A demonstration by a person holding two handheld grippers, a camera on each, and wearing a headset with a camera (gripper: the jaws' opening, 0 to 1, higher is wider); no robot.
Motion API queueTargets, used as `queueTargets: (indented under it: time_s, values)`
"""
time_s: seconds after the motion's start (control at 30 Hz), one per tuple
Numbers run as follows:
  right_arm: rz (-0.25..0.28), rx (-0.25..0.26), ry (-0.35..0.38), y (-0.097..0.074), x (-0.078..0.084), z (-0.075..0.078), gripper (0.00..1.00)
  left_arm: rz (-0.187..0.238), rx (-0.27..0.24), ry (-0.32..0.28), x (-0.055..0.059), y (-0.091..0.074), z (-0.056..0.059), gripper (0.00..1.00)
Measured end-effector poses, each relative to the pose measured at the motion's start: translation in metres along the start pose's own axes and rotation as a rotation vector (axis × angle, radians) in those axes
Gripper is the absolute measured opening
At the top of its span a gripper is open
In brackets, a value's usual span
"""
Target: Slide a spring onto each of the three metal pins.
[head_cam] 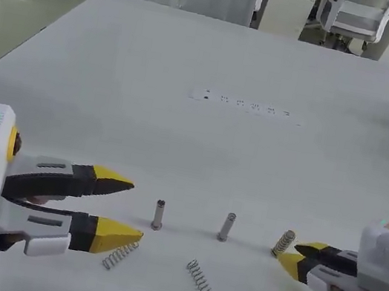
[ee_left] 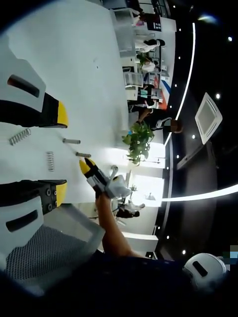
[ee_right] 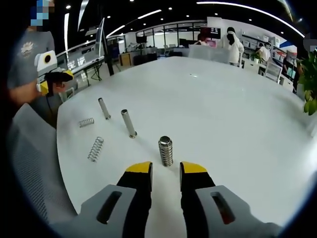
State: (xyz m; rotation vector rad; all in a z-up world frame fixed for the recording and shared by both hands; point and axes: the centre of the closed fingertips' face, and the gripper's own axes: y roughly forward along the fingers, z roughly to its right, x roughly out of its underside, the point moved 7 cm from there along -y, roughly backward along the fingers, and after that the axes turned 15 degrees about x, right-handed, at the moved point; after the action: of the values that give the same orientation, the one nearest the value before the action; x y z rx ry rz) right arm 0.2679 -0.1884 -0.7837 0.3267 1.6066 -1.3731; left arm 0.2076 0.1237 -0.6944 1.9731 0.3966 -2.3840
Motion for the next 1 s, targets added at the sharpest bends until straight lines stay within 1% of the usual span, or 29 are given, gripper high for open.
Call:
queueTargets:
  time_s: [0.1, 0.27, 0.3, 0.43, 0.47, 0.53, 0.57, 0.6, 0.67, 0.73, 0.8, 0.87, 0.9, 1.0]
  values:
    - [-0.028, -0.002, 0.021, -0.005, 0.006, -0.001, 0.21, -0.002, 0.002, -0.001, 0.001, 0.000, 0.000, 0.36]
    - [-0.058, -0.008, 0.032, -0.014, 0.008, -0.004, 0.20, 0.001, 0.005, -0.003, 0.002, 0.002, 0.001, 0.36]
    - [-0.075, -0.011, 0.036, -0.015, 0.009, -0.005, 0.20, 0.001, 0.006, -0.003, 0.002, 0.002, 0.001, 0.36]
    - [-0.108, -0.040, 0.033, -0.022, 0.009, -0.014, 0.20, 0.001, 0.011, -0.001, 0.003, 0.003, 0.003, 0.36]
    - [-0.133, -0.061, 0.028, -0.024, 0.010, -0.019, 0.20, 0.002, 0.011, -0.001, 0.003, 0.003, 0.003, 0.36]
    - [-0.165, -0.095, 0.027, -0.026, 0.009, -0.027, 0.20, 0.005, 0.010, 0.001, 0.002, 0.003, 0.003, 0.36]
    - [-0.173, -0.104, 0.025, -0.028, 0.008, -0.031, 0.20, 0.008, 0.009, 0.001, 0.001, 0.002, 0.003, 0.36]
    - [-0.177, -0.129, 0.014, -0.030, 0.004, -0.038, 0.20, 0.010, 0.009, 0.002, 0.001, 0.002, 0.003, 0.36]
    - [-0.197, -0.155, -0.001, -0.032, 0.000, -0.047, 0.19, 0.011, 0.007, 0.004, 0.001, 0.002, 0.003, 0.36]
    - [-0.188, -0.173, -0.041, -0.033, -0.009, -0.058, 0.19, 0.013, 0.008, 0.004, 0.001, 0.002, 0.003, 0.36]
    - [-0.197, -0.188, -0.055, -0.033, -0.015, -0.065, 0.19, 0.011, 0.009, 0.004, 0.001, 0.002, 0.004, 0.35]
    - [-0.193, -0.206, -0.075, -0.033, -0.025, -0.074, 0.19, 0.012, 0.010, 0.006, 0.001, 0.002, 0.004, 0.35]
    - [-0.196, -0.224, -0.089, -0.033, -0.031, -0.080, 0.19, 0.013, 0.010, 0.007, 0.001, 0.002, 0.005, 0.35]
    - [-0.176, -0.247, -0.122, -0.032, -0.044, -0.091, 0.20, 0.018, 0.005, 0.008, 0.001, 0.000, 0.005, 0.35]
